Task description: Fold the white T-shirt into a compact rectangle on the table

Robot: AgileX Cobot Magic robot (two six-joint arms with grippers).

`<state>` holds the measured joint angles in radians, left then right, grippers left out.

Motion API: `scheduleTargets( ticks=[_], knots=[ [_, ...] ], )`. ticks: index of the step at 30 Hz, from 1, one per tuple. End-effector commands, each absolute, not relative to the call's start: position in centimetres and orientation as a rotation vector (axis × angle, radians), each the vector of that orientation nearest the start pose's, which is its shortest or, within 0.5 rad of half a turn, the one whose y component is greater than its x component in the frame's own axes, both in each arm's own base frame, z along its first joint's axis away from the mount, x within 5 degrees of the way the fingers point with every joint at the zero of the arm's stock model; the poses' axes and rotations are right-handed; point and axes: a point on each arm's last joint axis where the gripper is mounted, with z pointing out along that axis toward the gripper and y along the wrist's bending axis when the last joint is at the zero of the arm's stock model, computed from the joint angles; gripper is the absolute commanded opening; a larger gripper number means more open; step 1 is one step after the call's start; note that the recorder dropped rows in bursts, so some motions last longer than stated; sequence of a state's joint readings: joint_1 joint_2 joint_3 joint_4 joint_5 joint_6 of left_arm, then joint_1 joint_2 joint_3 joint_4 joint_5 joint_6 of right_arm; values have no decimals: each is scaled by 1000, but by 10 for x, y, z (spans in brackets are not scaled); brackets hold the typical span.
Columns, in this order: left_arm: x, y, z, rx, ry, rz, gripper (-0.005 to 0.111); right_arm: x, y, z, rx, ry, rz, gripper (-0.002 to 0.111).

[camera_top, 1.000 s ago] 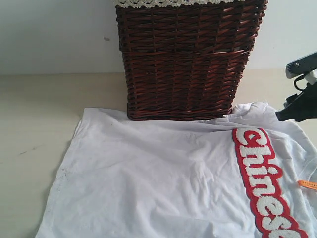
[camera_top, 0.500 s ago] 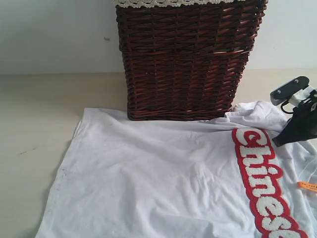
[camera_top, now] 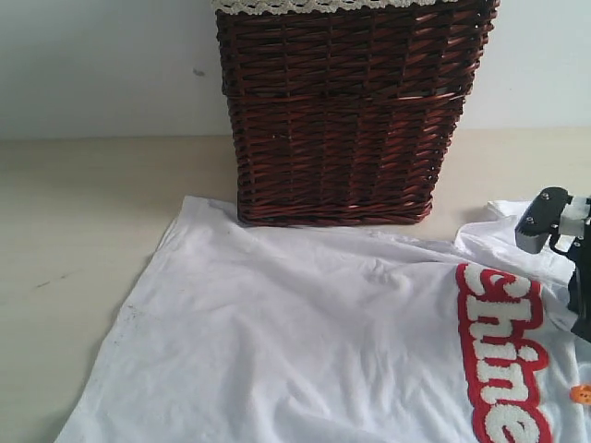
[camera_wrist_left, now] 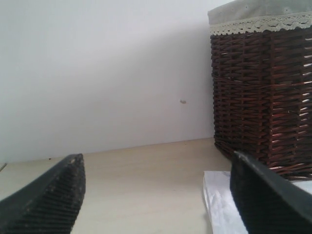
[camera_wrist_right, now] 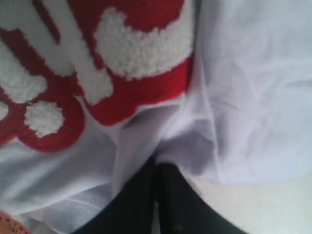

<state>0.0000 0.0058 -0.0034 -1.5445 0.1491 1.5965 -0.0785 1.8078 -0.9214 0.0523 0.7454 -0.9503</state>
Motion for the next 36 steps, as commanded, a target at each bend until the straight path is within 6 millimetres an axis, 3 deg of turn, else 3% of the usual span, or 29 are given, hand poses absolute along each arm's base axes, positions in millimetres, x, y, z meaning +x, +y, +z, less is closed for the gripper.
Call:
scheduleTargets(
  ticks=[1, 5, 7, 11, 16, 18, 20, 22, 25, 27, 30, 36],
  knots=[
    [55, -14, 213, 154, 1480, -75, 78, 301, -20, 136, -1250, 2775, 7, 24],
    [55, -14, 213, 154, 1480, -75, 78, 313, -22, 138, -1080, 2723, -83, 68],
    [55, -14, 213, 154, 1480, -75, 78, 314, -22, 143, -1024, 2712, -100, 77],
    [55, -14, 213, 154, 1480, -75, 78, 308, -21, 178, -920, 2654, -139, 78],
    [55, -14, 213, 154, 1480, -75, 78, 302, -22, 242, -833, 2364, -307, 78],
    [55, -14, 213, 154, 1480, -75, 78, 306, -23, 258, -775, 2230, -378, 74],
    [55, -14, 213, 154, 1480, -75, 78, 315, -24, 264, -716, 2128, -426, 62],
    [55, -14, 213, 154, 1480, -75, 78, 326, -26, 254, -672, 2104, -426, 42],
    [55, -14, 213, 154, 1480, -75, 78, 345, -27, 211, -609, 2203, -359, 2],
    [55, -14, 213, 154, 1480, -75, 78, 355, -29, 173, -618, 2288, -332, 0],
    [55, -14, 213, 154, 1480, -75, 78, 356, -28, 130, -663, 2418, -281, 0],
    [55, -14, 213, 154, 1480, -75, 78, 358, -30, 86, -720, 2484, -277, 0]
  ],
)
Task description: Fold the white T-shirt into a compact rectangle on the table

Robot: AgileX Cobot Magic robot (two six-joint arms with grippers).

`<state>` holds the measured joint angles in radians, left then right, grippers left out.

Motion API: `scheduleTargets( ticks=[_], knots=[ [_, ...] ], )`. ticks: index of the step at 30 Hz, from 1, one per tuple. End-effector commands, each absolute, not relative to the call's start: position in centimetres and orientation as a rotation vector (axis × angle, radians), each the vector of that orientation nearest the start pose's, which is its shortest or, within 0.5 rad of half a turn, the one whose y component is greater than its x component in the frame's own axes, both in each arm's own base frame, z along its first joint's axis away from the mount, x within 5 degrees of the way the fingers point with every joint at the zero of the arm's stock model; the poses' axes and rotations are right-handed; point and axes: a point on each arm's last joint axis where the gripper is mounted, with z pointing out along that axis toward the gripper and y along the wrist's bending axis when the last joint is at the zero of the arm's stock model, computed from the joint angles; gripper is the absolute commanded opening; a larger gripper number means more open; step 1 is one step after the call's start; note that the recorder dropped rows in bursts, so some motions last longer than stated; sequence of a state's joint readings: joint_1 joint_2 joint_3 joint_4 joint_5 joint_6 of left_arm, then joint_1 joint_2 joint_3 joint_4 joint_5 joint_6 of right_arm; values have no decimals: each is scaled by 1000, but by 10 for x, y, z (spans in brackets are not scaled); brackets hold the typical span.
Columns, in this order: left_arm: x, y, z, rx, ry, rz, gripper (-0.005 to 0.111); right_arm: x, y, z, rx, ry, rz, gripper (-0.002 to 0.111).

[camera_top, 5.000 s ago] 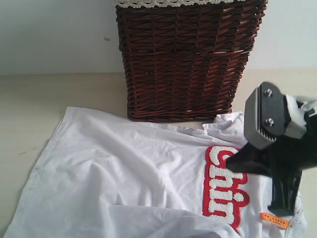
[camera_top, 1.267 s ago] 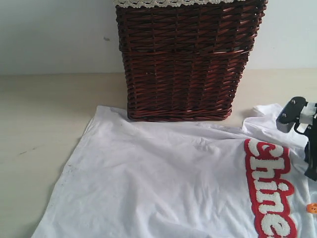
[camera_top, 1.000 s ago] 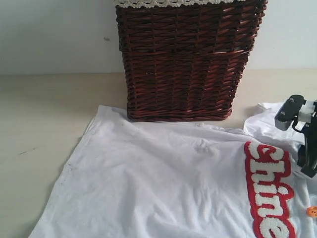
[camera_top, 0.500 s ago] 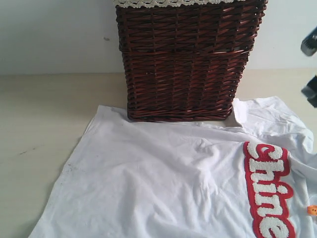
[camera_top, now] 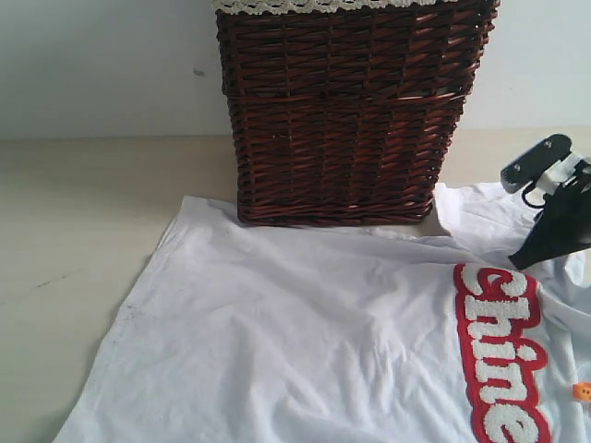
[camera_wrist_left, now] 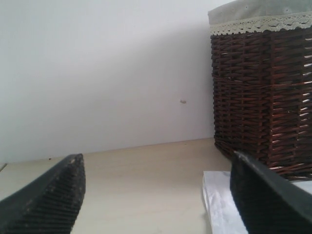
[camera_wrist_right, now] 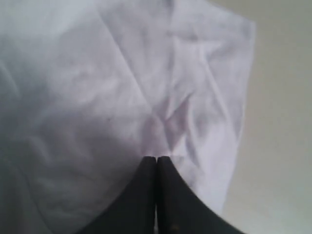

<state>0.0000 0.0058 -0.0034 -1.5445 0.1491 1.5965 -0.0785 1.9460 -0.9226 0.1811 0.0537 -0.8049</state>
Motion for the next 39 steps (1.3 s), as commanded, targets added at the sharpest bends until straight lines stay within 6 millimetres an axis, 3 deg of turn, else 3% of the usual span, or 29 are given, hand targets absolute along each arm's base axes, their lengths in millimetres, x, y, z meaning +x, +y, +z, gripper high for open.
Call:
scheduleTargets(
  ticks=[1, 7, 13, 16, 20, 23, 28, 30, 32, 33, 36, 38, 39],
  knots=[
    [55, -14, 213, 154, 1480, -75, 78, 359, -30, 80, -735, 2485, -283, 0],
    [55, -14, 213, 154, 1480, -75, 78, 366, -33, 50, -762, 2444, -343, 0],
    [55, -14, 213, 154, 1480, -75, 78, 405, -39, 44, -563, 2415, -348, 0],
    [55, -14, 213, 154, 1480, -75, 78, 425, -43, 59, -488, 2327, -385, 0],
    [55, -14, 213, 154, 1480, -75, 78, 440, -44, 93, -408, 2229, -394, 0],
    [55, -14, 213, 154, 1480, -75, 78, 438, -43, 118, -309, 2217, -338, 0],
    [55, -14, 213, 154, 1480, -75, 78, 415, -29, 169, -344, 2360, -135, 0],
    [55, -14, 213, 154, 1480, -75, 78, 398, -21, 188, -512, 2436, -64, 0],
    [55, -14, 213, 154, 1480, -75, 78, 380, -12, 200, -845, 2464, 1, 0],
    [55, -14, 213, 154, 1480, -75, 78, 362, -5, 205, -1128, 2466, 112, 0],
    [55, -14, 213, 154, 1480, -75, 78, 309, 11, 214, -1715, 2310, 511, 0],
    [55, -14, 213, 154, 1480, -75, 78, 289, 16, 217, -1866, 2146, 559, 0],
    [55, -14, 213, 154, 1480, -75, 78, 273, 20, 215, -1851, 2116, 614, 0]
  ],
)
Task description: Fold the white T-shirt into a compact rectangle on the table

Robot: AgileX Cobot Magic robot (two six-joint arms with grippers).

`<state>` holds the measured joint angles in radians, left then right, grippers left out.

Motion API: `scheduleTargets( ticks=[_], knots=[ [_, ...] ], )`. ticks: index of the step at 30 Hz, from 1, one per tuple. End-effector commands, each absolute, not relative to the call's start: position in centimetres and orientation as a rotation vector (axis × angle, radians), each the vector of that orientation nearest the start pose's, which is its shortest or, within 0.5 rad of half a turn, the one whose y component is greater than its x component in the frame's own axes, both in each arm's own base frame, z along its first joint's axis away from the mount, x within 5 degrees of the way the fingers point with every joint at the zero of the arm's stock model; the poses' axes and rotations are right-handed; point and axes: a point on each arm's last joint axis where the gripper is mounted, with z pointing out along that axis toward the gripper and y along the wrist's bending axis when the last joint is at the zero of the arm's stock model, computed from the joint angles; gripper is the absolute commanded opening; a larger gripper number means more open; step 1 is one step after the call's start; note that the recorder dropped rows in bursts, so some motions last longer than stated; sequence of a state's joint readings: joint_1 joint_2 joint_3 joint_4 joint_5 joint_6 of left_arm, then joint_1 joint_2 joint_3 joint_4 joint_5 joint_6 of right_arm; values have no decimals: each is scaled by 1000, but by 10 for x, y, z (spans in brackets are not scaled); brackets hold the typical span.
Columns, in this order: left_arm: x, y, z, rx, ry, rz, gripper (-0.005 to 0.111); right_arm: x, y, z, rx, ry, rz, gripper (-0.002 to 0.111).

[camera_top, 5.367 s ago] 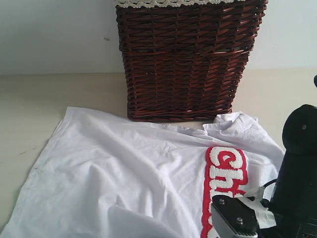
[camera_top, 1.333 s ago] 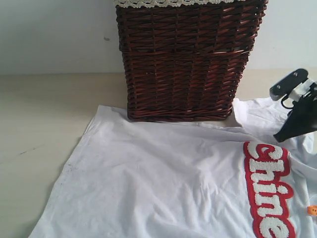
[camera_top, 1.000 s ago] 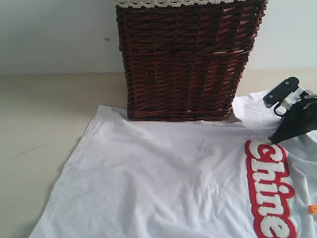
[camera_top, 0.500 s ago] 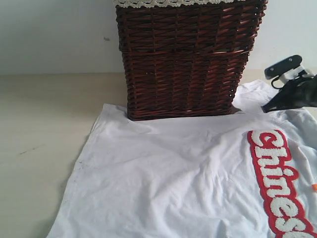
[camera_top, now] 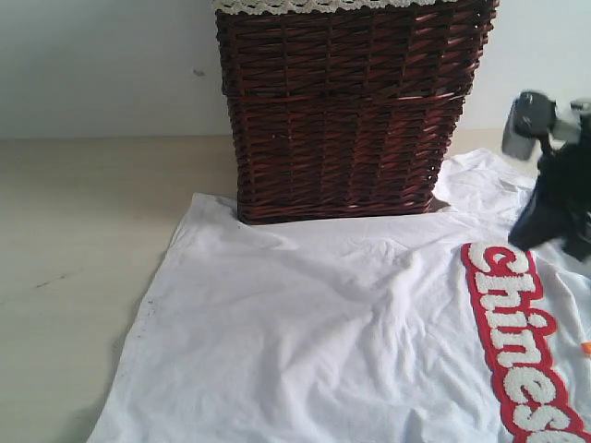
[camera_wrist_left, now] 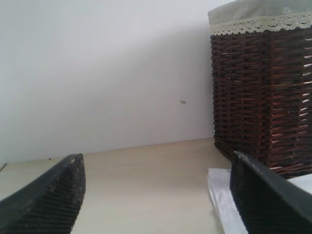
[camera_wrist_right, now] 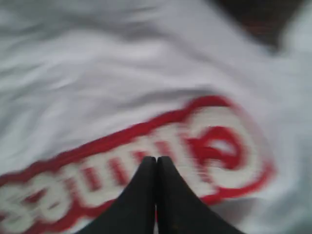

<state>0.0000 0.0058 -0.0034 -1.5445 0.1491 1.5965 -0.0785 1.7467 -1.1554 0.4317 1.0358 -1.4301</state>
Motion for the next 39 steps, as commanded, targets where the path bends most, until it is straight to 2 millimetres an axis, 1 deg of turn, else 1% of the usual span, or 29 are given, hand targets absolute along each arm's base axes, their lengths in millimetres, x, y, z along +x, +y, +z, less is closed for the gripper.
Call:
scheduleTargets(
  ticks=[1, 2, 3, 4, 6, 7, 8, 10, 12, 15, 18, 22, 23, 25, 27, 30, 33, 37, 39],
  knots=[
    [55, -14, 213, 154, 1480, -75, 78, 260, 23, 218, -1866, 2068, 621, 0],
    [55, -14, 213, 154, 1480, -75, 78, 246, 25, 215, -1889, 2036, 641, 0],
    [55, -14, 213, 154, 1480, -75, 78, 232, 27, 217, -1924, 1985, 632, 0],
    [55, -14, 213, 154, 1480, -75, 78, 221, 27, 214, -1937, 1980, 621, 0],
    [55, -14, 213, 154, 1480, -75, 78, 207, 24, 206, -1934, 2012, 515, 0],
    [55, -14, 213, 154, 1480, -75, 78, 204, 23, 201, -1912, 2049, 467, 0],
    [55, -14, 213, 154, 1480, -75, 78, 201, 20, 194, -1874, 2121, 427, 0],
    [55, -14, 213, 154, 1480, -75, 78, 198, 14, 176, -1788, 2272, 358, 0],
    [55, -14, 213, 154, 1480, -75, 78, 196, 6, 154, -1748, 2384, 262, 0],
    [55, -14, 213, 154, 1480, -75, 78, 194, -2, 126, -1720, 2482, 143, 0],
    [55, -14, 213, 154, 1480, -75, 78, 195, -6, 115, -1681, 2527, 87, 0],
    [55, -14, 213, 154, 1480, -75, 78, 195, -8, 110, -1659, 2578, 87, 0],
    [55, -14, 213, 154, 1480, -75, 78, 195, -9, 109, -1614, 2621, 68, 0],
    [55, -14, 213, 154, 1480, -75, 78, 199, -15, 108, -1455, 2719, -38, 0],
    [55, -14, 213, 154, 1480, -75, 78, 202, -19, 108, -1349, 2757, -120, 0],
    [55, -14, 213, 154, 1480, -75, 78, 206, -20, 110, -1330, 2718, -158, 0],
    [55, -14, 213, 154, 1480, -75, 78, 209, -19, 119, -1265, 2669, -189, 0],
    [55, -14, 213, 154, 1480, -75, 78, 209, -17, 142, -1186, 2577, -229, 1],
    [55, -14, 213, 154, 1480, -75, 78, 208, -15, 153, -1152, 2529, -239, 6]
  ],
)
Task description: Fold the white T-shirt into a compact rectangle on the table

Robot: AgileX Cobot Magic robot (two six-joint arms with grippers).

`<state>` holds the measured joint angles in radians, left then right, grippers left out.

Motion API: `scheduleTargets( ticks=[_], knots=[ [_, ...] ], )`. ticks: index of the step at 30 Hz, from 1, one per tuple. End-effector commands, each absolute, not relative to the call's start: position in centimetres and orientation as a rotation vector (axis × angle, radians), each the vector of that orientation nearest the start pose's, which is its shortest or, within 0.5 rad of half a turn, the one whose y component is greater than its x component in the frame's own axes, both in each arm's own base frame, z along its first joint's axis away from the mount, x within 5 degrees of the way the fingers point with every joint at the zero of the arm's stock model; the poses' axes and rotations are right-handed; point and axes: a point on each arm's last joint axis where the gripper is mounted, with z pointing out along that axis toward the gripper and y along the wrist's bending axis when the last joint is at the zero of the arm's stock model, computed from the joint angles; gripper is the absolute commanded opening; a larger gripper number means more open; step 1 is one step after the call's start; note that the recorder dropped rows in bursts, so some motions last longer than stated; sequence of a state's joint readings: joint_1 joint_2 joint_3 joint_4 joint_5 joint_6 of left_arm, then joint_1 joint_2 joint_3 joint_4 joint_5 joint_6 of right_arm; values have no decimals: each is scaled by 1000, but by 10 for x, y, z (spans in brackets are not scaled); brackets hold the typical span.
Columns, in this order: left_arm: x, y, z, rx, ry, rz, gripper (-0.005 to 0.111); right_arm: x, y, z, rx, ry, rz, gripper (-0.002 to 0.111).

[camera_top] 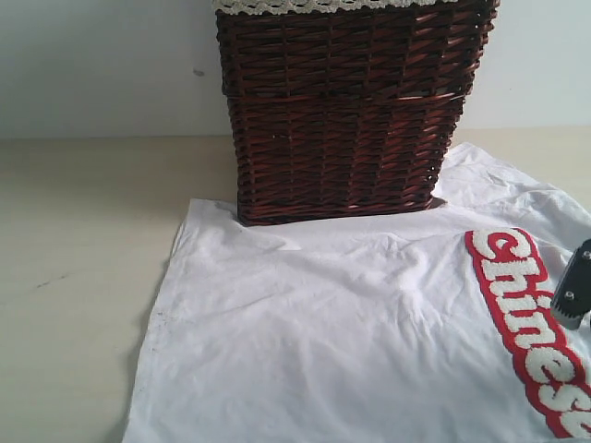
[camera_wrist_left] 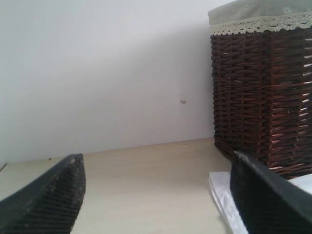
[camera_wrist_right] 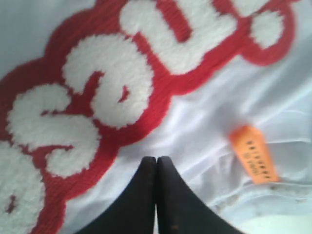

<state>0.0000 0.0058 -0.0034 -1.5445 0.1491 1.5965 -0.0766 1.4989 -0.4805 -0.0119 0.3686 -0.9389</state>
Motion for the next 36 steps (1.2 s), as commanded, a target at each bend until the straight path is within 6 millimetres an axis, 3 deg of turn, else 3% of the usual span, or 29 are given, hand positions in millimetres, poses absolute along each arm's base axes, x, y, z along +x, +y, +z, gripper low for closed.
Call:
scheduleTargets(
  ticks=[1, 4, 7, 10, 13, 17, 18, 23, 26, 33, 36],
  knots=[
    [55, -14, 213, 154, 1480, -75, 78, 207, -14, 159, -1141, 2504, -240, 12],
    [55, -14, 213, 154, 1480, -75, 78, 201, -9, 169, -1125, 2477, -193, 27],
    [55, -14, 213, 154, 1480, -75, 78, 185, 1, 184, -1196, 2443, -62, 30],
    [55, -14, 213, 154, 1480, -75, 78, 155, 16, 207, -1507, 2223, 67, 17],
    [55, -14, 213, 157, 1480, -78, 78, 122, 22, 205, -1827, 2159, 362, 0],
    [55, -13, 213, 149, 1481, -70, 78, 118, 0, 191, -1620, 2334, 252, 0],
    [55, -13, 213, 149, 1481, -70, 78, 119, -12, 188, -1517, 2406, 171, 0],
    [55, -13, 213, 149, 1481, -70, 78, 103, -55, 181, -1344, 2708, 11, 0],
    [55, -13, 213, 149, 1481, -70, 78, 102, -62, 177, -1308, 2711, 76, 0],
    [55, -13, 213, 149, 1481, -70, 78, 112, -80, 138, -1137, 2841, 485, 0],
    [55, -13, 213, 149, 1481, -70, 78, 121, -89, 124, -1095, 2851, 387, 0]
  ],
)
